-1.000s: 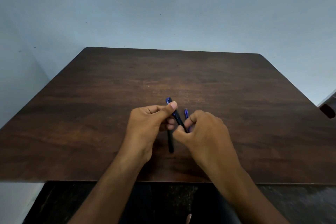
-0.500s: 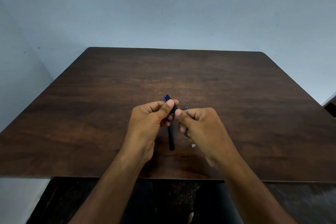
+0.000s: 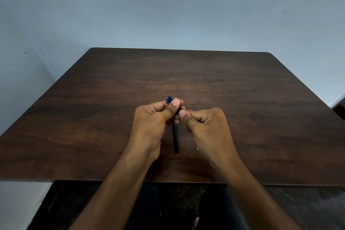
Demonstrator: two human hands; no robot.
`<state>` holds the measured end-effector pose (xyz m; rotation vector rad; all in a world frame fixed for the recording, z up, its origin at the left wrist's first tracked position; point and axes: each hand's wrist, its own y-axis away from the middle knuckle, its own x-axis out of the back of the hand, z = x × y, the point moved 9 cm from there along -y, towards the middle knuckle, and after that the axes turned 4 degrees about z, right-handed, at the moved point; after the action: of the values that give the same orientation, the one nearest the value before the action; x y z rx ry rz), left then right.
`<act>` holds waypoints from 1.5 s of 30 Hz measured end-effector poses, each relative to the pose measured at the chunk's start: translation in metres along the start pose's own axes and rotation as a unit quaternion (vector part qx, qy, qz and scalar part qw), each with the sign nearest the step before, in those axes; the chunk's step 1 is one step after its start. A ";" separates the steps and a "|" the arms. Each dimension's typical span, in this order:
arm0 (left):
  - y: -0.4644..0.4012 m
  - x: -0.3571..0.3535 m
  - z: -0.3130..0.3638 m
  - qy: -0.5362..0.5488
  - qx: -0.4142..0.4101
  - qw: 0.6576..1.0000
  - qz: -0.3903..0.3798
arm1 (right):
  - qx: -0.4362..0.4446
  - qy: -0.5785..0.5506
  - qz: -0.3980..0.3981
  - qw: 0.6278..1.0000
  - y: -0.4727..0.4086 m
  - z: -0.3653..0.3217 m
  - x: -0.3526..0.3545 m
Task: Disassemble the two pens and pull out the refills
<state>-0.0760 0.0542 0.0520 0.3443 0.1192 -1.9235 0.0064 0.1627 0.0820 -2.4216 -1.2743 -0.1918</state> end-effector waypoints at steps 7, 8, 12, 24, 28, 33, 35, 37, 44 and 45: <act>0.001 -0.001 0.001 0.017 0.007 1.000 0.004 | 0.002 0.013 0.010 1.000 0.001 0.003 0.002; 0.001 -0.001 0.001 0.019 0.008 1.000 0.002 | 0.001 0.018 0.009 1.000 0.001 0.004 0.003; 0.002 -0.003 -0.002 0.033 0.018 0.999 0.000 | -0.002 0.034 -0.018 0.999 -0.001 0.003 0.001; 0.001 -0.004 -0.006 0.026 0.009 1.000 -0.004 | -0.027 0.042 -0.045 0.998 -0.002 0.002 0.003; 0.000 -0.004 -0.005 0.021 0.004 1.000 -0.008 | -0.050 0.047 -0.041 0.997 -0.001 0.003 0.006; 0.000 -0.005 -0.002 0.015 0.000 1.000 -0.013 | -0.069 0.048 -0.028 0.996 -0.002 0.006 0.013; 0.001 -0.005 0.000 0.018 -0.006 1.000 -0.012 | -0.074 0.045 -0.027 0.996 -0.002 0.007 0.016; 0.001 -0.004 0.001 0.020 -0.010 1.000 -0.012 | -0.075 0.050 -0.024 0.996 -0.002 0.007 0.019; 0.001 -0.006 0.001 0.031 0.001 0.999 -0.023 | -0.085 0.050 -0.015 0.995 -0.001 0.012 0.026; 0.001 -0.006 0.001 0.027 -0.001 0.999 -0.023 | -0.088 0.047 -0.015 0.995 -0.002 0.013 0.027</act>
<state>-0.0735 0.0596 0.0548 0.3959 0.1662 -1.9598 0.0197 0.1893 0.0785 -2.5063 -1.3000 -0.4385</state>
